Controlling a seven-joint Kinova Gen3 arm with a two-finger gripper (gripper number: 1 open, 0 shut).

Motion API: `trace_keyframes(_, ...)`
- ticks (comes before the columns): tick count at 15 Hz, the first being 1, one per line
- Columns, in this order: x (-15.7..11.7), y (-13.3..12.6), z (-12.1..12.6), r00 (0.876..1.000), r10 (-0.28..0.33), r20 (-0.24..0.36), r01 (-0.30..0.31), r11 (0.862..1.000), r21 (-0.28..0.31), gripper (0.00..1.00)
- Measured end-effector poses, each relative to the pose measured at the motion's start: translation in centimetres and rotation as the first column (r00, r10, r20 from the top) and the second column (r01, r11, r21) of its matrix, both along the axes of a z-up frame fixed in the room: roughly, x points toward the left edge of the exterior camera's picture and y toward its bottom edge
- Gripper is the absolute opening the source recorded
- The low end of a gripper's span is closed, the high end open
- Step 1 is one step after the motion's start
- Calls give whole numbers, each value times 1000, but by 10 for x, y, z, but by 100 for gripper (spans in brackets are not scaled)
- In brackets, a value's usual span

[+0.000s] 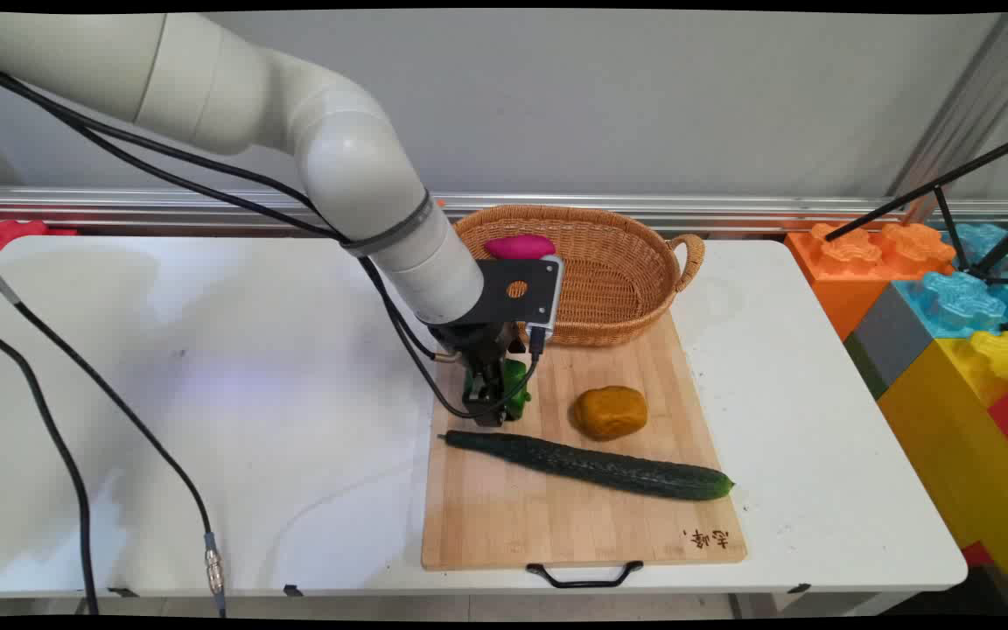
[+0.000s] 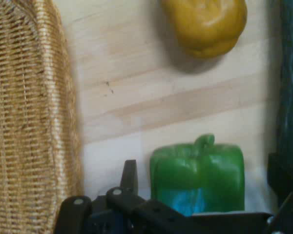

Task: Pick up the potato from the cutting board

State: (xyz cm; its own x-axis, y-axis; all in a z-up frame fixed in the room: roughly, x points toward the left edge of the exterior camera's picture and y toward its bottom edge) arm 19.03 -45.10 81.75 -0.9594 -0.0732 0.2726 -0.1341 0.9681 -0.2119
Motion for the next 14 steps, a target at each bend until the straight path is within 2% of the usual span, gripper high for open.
trace_keyframes(3, -8, 0, 2, 999, 27, -24, -27, 1000, 12, 100)
trace_keyframes(7, -29, -4, 9, 992, 93, -88, -89, 995, 41, 100)
trace_keyframes(11, -55, -13, 14, 967, 190, -172, -178, 981, 82, 100)
trace_keyframes(14, -66, -20, 5, 938, 275, -210, -254, 960, 120, 100)
